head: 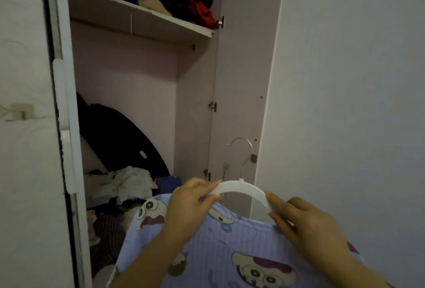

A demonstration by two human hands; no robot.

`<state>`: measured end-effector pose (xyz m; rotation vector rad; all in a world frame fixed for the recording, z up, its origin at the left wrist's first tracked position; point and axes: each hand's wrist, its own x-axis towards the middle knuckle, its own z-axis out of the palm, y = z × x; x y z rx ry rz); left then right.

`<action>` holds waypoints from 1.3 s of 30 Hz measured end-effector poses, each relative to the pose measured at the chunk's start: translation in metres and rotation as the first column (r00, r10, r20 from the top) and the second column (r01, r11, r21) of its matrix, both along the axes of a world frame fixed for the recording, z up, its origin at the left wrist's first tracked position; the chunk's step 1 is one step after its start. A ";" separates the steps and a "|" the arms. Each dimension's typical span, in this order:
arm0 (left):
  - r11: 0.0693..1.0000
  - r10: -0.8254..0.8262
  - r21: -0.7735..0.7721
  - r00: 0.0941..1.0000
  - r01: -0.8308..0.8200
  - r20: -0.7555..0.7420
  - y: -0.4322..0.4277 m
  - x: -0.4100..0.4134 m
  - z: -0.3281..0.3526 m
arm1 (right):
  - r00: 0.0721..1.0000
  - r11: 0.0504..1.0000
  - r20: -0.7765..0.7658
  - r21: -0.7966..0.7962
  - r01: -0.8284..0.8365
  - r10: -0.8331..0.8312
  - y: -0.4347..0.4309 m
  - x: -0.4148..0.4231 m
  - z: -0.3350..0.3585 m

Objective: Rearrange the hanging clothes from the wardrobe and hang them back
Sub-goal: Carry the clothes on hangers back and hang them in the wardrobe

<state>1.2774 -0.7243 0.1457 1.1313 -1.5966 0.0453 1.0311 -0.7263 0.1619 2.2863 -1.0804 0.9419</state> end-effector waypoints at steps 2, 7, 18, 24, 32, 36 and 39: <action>0.999 0.028 0.015 0.999 -0.028 0.023 -0.024 0.014 0.006 | 0.999 0.999 -0.013 0.016 -0.029 0.030 -0.030 0.014 0.005; 0.985 0.170 -0.019 0.985 -0.169 0.041 -0.102 0.043 0.019 | 0.989 0.989 -0.025 -0.003 -0.146 0.146 -0.130 0.049 0.021; 0.948 0.316 -0.036 0.949 -0.316 -0.006 -0.264 0.111 0.058 | 0.968 0.970 -0.081 0.065 -0.233 0.238 -0.320 0.123 0.066; 0.953 0.300 -0.027 0.952 -0.302 -0.060 -0.370 0.173 0.067 | 0.976 0.978 -0.055 0.023 -0.209 0.210 -0.420 0.188 0.080; 0.953 0.293 -0.073 0.956 -0.294 -0.018 -0.524 0.276 0.113 | 0.991 0.987 -0.021 -0.086 -0.137 0.136 -0.558 0.295 0.129; 0.958 0.276 -0.099 0.959 -0.269 0.064 -0.590 0.315 0.141 | 0.995 0.994 -0.006 -0.046 -0.104 0.104 -0.627 0.332 0.161; 0.962 0.269 -0.077 0.955 -0.262 0.122 -0.637 0.339 0.156 | 0.998 0.996 -0.004 -0.071 -0.056 0.056 -0.674 0.358 0.184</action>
